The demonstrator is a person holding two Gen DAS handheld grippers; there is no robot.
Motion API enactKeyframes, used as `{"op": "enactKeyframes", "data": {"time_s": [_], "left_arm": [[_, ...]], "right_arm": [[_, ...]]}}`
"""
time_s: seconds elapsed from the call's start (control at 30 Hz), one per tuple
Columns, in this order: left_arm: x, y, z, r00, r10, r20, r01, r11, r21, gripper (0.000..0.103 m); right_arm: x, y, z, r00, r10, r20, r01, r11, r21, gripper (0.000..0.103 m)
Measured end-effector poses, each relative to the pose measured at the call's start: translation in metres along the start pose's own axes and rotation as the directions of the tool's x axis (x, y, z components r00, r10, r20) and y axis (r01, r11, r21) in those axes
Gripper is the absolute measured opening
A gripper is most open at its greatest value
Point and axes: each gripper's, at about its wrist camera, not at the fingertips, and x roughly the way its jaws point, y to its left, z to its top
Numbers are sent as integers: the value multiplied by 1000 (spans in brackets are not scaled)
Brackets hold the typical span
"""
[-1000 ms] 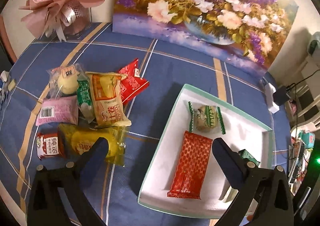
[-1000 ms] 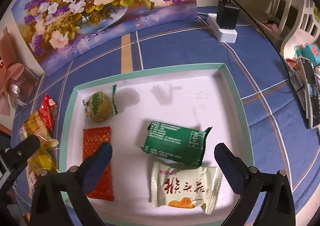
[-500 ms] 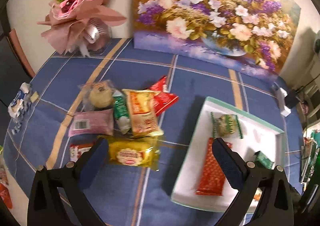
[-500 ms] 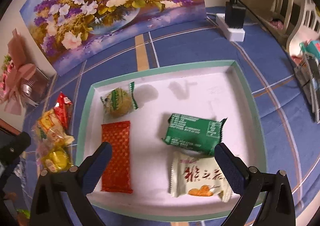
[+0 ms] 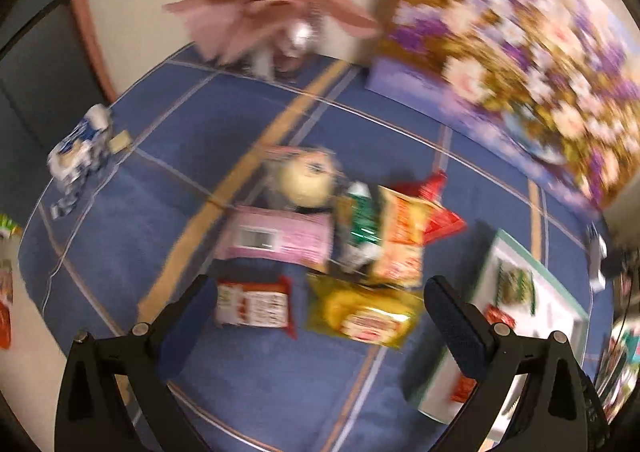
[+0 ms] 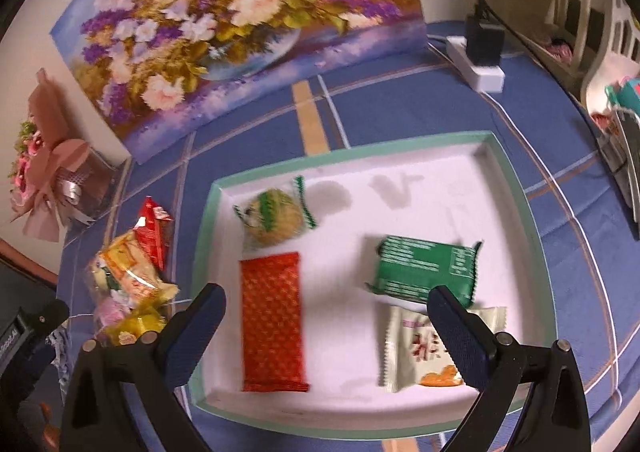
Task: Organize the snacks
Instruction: 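Lift both tools away from the tray toward the snack pile, then grasp the red-white milk biscuit with the left tool while the right tool grasps the yellow bread bag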
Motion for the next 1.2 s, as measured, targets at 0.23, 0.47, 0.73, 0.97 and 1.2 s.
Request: {"op": "enactKeyframes", "data": {"time_s": [0.23,0.47,0.73,0.97,1.2], "left_arm": [[-1,56,13,1000,12,-1,-12,994,-112,103],[7,96,19,1000,11,-24,-15,979,-204,103],[40,104,14,993,-25,-116,-4,971,-238,103],[85,95,2,969,-79,-235,17,967,-254,103],[109,86,-2,948,-140,-287,59,960,-272,103]], "right_arm": [[-2,44,-5,1000,14,16,-12,997,-79,99],[7,91,-20,999,41,-14,-43,986,-160,97],[27,140,-41,995,72,-69,-87,968,-236,95],[48,173,-60,990,84,-112,-116,942,-315,95],[64,197,-77,985,99,-142,-148,910,-388,95]]}}
